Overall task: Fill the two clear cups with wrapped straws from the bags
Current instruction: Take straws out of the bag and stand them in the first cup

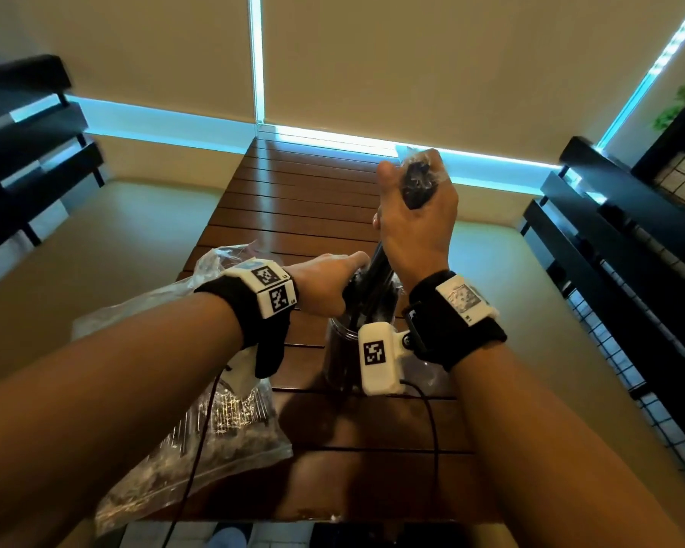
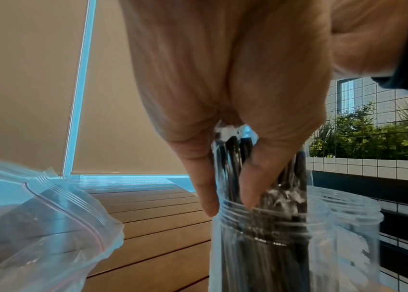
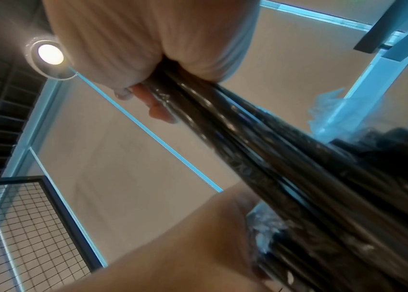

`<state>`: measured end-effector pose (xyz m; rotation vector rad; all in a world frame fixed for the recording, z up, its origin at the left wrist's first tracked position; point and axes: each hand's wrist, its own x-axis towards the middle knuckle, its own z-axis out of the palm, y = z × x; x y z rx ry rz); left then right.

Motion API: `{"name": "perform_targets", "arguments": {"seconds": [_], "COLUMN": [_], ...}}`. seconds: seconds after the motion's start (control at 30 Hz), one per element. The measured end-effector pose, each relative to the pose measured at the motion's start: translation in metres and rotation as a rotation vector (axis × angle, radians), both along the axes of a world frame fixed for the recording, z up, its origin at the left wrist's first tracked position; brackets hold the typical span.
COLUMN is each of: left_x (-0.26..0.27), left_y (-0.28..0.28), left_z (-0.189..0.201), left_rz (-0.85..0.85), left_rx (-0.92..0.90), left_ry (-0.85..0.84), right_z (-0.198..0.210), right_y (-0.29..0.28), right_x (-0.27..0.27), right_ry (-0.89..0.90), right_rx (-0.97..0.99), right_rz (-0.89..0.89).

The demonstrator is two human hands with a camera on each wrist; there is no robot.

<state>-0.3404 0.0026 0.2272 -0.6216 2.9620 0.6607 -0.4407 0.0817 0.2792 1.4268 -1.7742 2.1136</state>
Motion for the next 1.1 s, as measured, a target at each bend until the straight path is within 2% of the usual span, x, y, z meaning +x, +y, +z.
{"name": "perform_targets", "arguments": {"seconds": [0.2, 0.3, 0.37, 0.43, 0.5, 0.6, 0.7, 0.77, 0.83, 0.93, 1.1], "left_x": [0.001, 0.0, 0.002, 0.003, 0.003, 0.001, 0.001, 0.006, 0.015, 0.031, 0.063], "left_y": [0.003, 0.01, 0.013, 0.012, 0.011, 0.01, 0.01, 0.005, -0.001, -0.012, -0.027], "left_z": [0.002, 0.006, 0.008, 0.006, 0.002, -0.004, -0.007, -0.007, -0.006, -0.003, 0.01], "left_rz": [-0.031, -0.051, -0.042, -0.014, 0.01, 0.027, 0.076, 0.13, 0.161, 0.19, 0.369], "left_rx": [-0.021, -0.069, -0.039, 0.005, 0.045, 0.063, 0.091, 0.126, 0.086, -0.061, -0.191], "left_ry": [-0.032, -0.07, -0.021, 0.016, 0.034, 0.072, 0.166, 0.172, 0.109, 0.082, 0.245], "right_z": [-0.053, -0.079, -0.081, -0.071, -0.055, -0.03, -0.022, -0.033, -0.054, -0.075, -0.064], "right_y": [0.014, 0.019, 0.024, 0.031, 0.034, 0.03, 0.02, 0.017, 0.02, 0.026, 0.022], "right_x": [0.005, -0.004, -0.01, -0.012, -0.013, -0.009, -0.01, -0.014, -0.02, -0.022, -0.019], "right_ry": [0.092, 0.343, 0.371, 0.313, 0.308, 0.478, 0.695, 0.742, 0.736, 0.683, 0.635], "right_rx": [0.168, 0.424, 0.515, 0.473, 0.35, 0.263, 0.514, 0.737, 0.9, 0.928, 1.117], "right_rz": [-0.03, -0.24, -0.325, -0.323, -0.316, -0.327, -0.307, -0.257, -0.183, -0.153, -0.124]}}
